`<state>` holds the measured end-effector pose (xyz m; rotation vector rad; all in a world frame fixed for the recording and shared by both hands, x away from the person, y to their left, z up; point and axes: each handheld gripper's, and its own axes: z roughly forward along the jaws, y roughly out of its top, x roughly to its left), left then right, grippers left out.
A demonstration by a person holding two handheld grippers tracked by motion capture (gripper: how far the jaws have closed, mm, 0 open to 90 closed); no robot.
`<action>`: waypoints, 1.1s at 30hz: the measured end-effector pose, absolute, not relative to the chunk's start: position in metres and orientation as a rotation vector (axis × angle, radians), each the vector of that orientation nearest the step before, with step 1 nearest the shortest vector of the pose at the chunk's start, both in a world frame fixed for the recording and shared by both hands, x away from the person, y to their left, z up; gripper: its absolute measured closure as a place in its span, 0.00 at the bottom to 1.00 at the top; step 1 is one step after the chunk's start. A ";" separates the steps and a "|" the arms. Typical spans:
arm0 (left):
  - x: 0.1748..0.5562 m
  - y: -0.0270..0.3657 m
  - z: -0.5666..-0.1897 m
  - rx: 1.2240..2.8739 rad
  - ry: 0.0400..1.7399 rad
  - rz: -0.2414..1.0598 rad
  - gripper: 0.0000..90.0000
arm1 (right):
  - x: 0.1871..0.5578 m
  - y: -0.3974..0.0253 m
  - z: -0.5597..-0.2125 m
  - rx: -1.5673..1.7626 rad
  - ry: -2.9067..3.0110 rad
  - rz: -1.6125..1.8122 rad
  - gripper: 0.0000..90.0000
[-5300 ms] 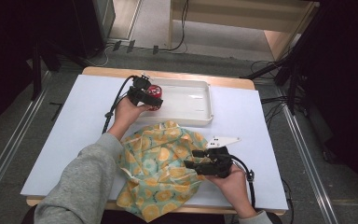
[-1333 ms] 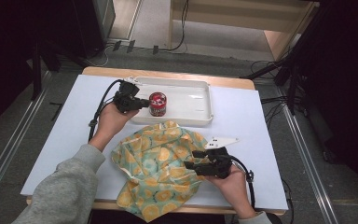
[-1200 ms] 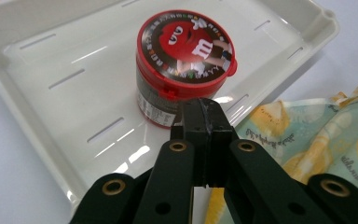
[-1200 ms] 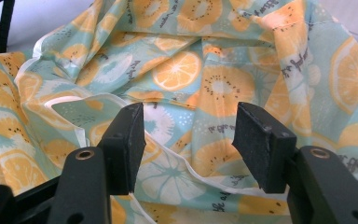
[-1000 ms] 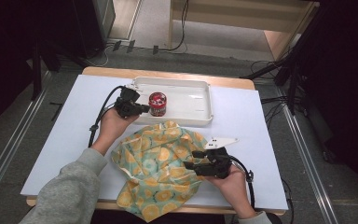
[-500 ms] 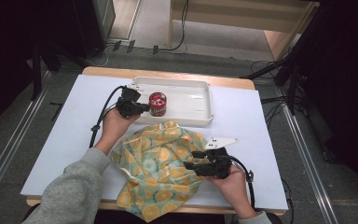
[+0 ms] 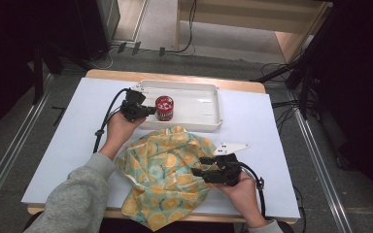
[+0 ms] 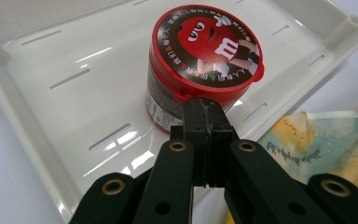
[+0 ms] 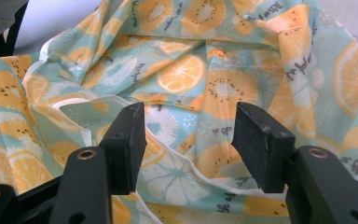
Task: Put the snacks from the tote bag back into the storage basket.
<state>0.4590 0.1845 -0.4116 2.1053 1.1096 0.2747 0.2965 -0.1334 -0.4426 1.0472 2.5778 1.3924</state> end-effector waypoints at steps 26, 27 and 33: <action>0.468 0.189 -0.411 2.102 1.124 0.240 1.00 | 0.296 -0.134 -0.442 1.041 2.570 1.404 0.51; 0.469 0.188 -0.411 2.099 1.125 0.238 1.00 | 0.296 -0.133 -0.442 1.037 2.572 1.405 0.51; 0.474 0.186 -0.409 2.102 1.129 0.244 1.00 | 0.296 -0.135 -0.442 1.042 2.565 1.405 0.51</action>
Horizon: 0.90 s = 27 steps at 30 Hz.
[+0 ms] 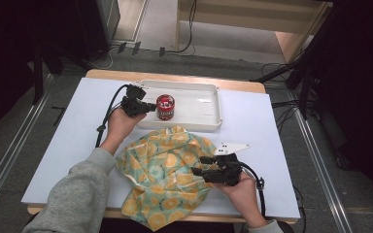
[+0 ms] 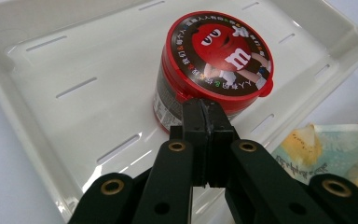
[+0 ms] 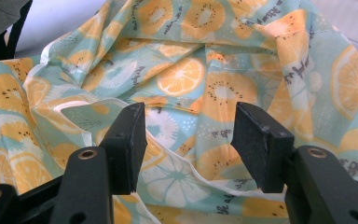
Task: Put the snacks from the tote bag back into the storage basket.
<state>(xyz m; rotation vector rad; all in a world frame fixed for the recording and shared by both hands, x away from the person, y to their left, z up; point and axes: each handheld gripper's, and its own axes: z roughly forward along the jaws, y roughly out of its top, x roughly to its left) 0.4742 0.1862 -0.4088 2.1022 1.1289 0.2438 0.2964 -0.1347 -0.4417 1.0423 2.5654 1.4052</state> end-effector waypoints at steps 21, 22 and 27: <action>0.482 0.188 -0.408 2.099 1.147 0.223 0.96 | 0.296 -0.135 -0.442 1.041 2.568 1.407 0.51; 0.481 0.188 -0.407 2.103 1.146 0.221 0.96 | 0.296 -0.135 -0.442 1.040 2.568 1.407 0.51; 0.475 0.187 -0.403 2.106 1.132 0.167 0.88 | 0.297 -0.135 -0.442 1.041 2.568 1.407 0.51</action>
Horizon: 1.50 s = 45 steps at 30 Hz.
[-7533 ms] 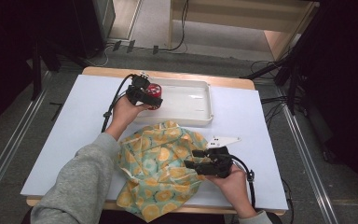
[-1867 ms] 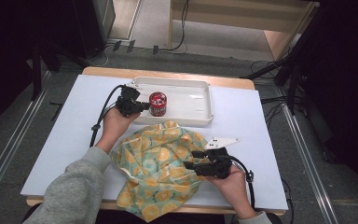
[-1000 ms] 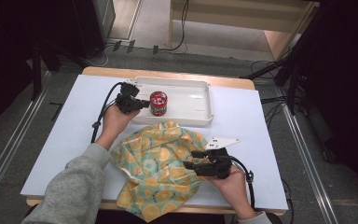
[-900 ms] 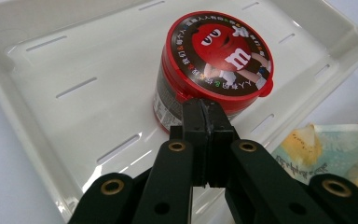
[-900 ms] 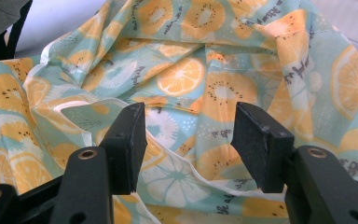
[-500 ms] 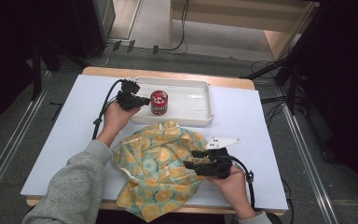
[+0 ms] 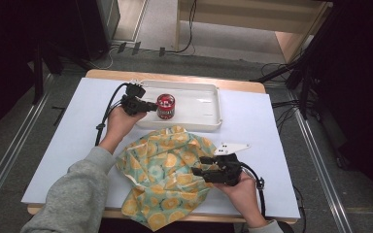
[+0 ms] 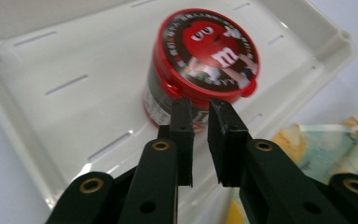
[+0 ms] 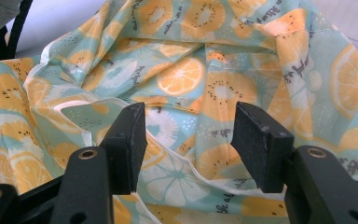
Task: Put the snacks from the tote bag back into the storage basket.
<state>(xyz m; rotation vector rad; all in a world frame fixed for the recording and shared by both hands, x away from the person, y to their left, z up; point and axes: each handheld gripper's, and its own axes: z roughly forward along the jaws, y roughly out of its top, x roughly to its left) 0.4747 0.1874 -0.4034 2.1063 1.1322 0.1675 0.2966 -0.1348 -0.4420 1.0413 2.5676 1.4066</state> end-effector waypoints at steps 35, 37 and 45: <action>0.402 0.203 -0.387 2.159 0.987 0.034 0.45 | 0.301 -0.127 -0.441 1.003 2.584 1.403 0.51; 0.398 0.204 -0.385 2.155 0.983 0.033 0.45 | 0.301 -0.127 -0.441 1.007 2.584 1.396 0.51; 0.381 0.206 -0.384 2.167 0.962 0.030 0.44 | 0.300 -0.128 -0.440 1.013 2.584 1.397 0.51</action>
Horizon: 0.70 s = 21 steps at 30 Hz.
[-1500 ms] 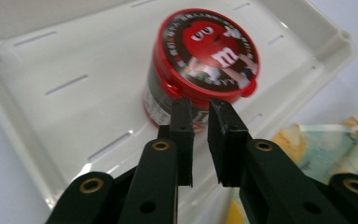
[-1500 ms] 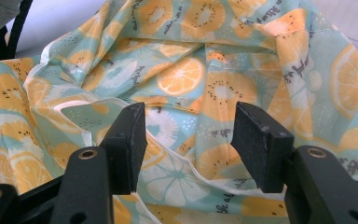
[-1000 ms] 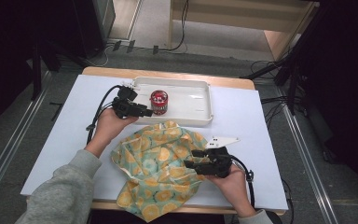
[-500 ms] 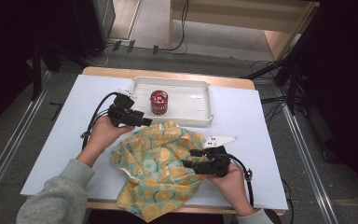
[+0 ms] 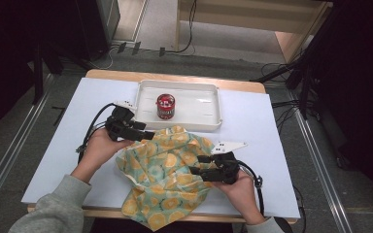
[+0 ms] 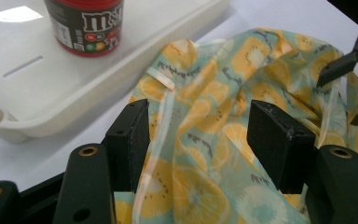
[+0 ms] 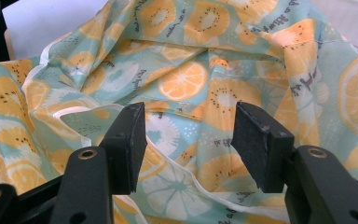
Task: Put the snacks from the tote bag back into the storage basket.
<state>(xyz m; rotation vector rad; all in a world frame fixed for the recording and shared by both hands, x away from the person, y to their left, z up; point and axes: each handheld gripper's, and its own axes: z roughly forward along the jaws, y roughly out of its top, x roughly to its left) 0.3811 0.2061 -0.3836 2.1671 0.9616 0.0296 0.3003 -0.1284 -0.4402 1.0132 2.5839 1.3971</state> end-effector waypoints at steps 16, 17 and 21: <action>0.345 0.217 -0.396 2.160 0.927 -0.002 0.42 | 0.299 -0.130 -0.440 1.015 2.576 1.399 0.51; 0.343 0.217 -0.396 2.163 0.922 0.001 0.41 | 0.300 -0.130 -0.440 1.012 2.579 1.398 0.51; 0.338 0.220 -0.395 2.148 0.916 0.001 0.41 | 0.299 -0.130 -0.441 1.012 2.581 1.395 0.50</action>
